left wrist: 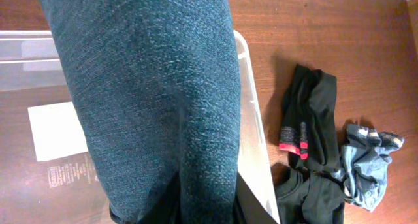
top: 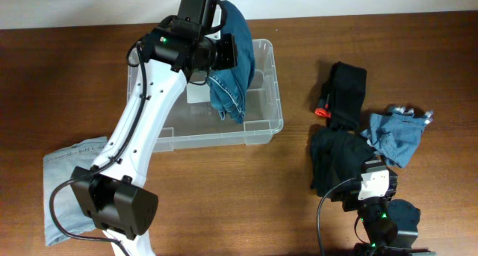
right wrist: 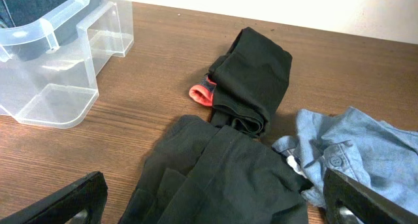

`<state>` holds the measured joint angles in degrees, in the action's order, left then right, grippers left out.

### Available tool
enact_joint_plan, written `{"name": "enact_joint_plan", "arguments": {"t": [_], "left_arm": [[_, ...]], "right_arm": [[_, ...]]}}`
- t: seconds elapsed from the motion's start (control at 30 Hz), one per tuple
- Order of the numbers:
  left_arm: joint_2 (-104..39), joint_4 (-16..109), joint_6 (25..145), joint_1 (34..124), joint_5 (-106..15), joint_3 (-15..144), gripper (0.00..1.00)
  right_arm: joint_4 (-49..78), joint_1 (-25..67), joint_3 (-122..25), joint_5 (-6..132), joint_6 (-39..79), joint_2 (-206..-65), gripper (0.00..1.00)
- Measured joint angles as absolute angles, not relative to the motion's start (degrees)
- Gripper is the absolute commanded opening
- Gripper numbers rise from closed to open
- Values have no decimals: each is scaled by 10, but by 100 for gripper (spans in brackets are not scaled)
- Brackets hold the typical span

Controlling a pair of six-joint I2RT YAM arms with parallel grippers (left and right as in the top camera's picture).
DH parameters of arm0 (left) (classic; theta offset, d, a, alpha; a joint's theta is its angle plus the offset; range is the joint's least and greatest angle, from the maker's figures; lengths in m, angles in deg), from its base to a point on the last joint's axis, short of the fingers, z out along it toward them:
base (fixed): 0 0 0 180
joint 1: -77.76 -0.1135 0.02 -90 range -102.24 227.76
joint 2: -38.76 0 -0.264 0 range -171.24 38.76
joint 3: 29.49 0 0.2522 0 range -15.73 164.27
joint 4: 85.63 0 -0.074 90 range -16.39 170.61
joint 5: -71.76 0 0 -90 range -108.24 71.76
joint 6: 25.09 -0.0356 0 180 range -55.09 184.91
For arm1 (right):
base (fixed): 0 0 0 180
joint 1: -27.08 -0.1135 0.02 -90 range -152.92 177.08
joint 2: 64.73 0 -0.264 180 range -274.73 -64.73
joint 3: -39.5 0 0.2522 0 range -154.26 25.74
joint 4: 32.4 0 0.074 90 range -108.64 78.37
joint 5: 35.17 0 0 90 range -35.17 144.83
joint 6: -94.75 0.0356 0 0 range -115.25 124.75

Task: Pack container
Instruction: 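Lift the jeans and lower them into the clear box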

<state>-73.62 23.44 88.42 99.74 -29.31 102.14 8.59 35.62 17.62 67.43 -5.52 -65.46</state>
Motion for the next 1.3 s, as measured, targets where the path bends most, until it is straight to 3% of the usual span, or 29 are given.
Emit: {"name": "enact_joint_plan", "arguments": {"t": [0.43,0.63,0.87,0.97,1.03,1.07,1.1,1.3], "left_arm": [[-635,184,883,1069,-248,1005,1],[-638,263,884,1066,-214,876,1],[-640,234,884,1029,-160,849,1],[-641,213,883,1006,-139,849,21],[-644,191,882,985,-115,849,44],[-648,177,880,973,-92,849,64],[-650,170,878,965,-76,849,99],[-651,142,871,908,18,851,99]], "right_arm": [[86,356,176,674,-55,-655,98],[86,356,176,674,-55,-655,98],[86,356,176,674,-55,-655,98],[86,356,176,674,-55,-655,98],[86,356,176,674,-55,-655,98],[86,356,176,674,-56,-655,98],[86,356,176,674,-55,-655,98],[86,356,176,674,-55,-655,98]]}}
